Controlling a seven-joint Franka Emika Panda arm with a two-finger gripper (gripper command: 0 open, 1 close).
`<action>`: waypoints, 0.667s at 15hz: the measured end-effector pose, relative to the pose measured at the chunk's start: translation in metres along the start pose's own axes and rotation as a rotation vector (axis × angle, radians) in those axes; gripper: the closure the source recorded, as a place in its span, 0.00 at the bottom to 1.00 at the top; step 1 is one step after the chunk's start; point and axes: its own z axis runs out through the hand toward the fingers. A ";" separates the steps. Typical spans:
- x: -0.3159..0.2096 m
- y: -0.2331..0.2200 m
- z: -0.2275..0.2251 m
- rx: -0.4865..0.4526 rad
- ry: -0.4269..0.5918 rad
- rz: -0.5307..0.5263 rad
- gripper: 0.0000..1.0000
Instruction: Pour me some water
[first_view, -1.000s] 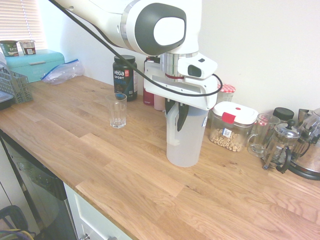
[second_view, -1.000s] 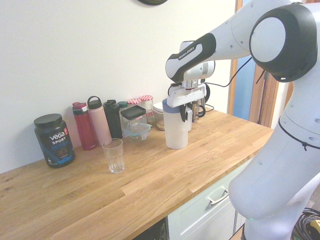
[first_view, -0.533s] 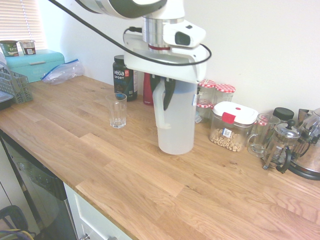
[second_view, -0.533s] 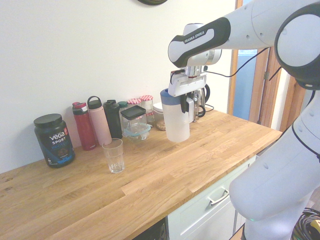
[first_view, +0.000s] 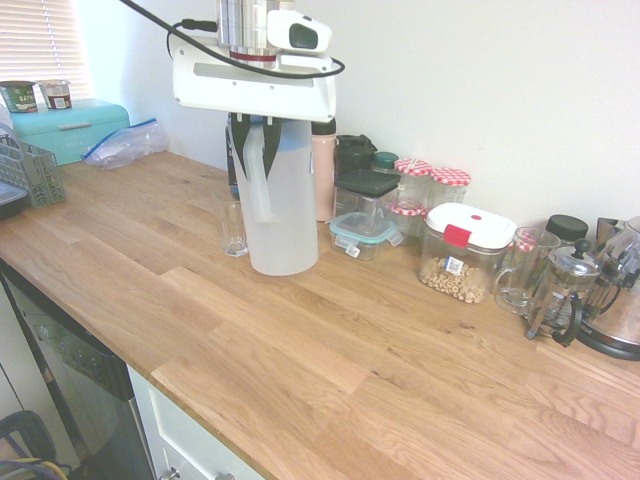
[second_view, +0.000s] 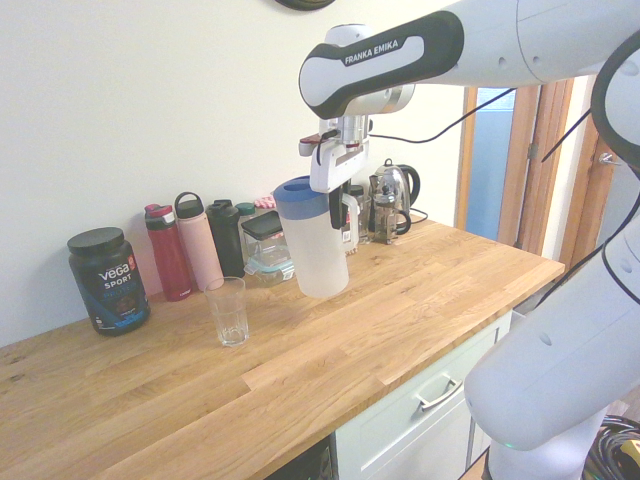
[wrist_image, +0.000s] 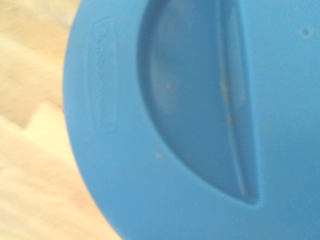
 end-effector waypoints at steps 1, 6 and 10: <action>0.004 -0.011 0.000 -0.009 -0.028 -0.036 1.00; 0.031 -0.060 0.015 -0.101 -0.121 -0.214 1.00; 0.052 -0.084 0.042 -0.244 -0.192 -0.294 1.00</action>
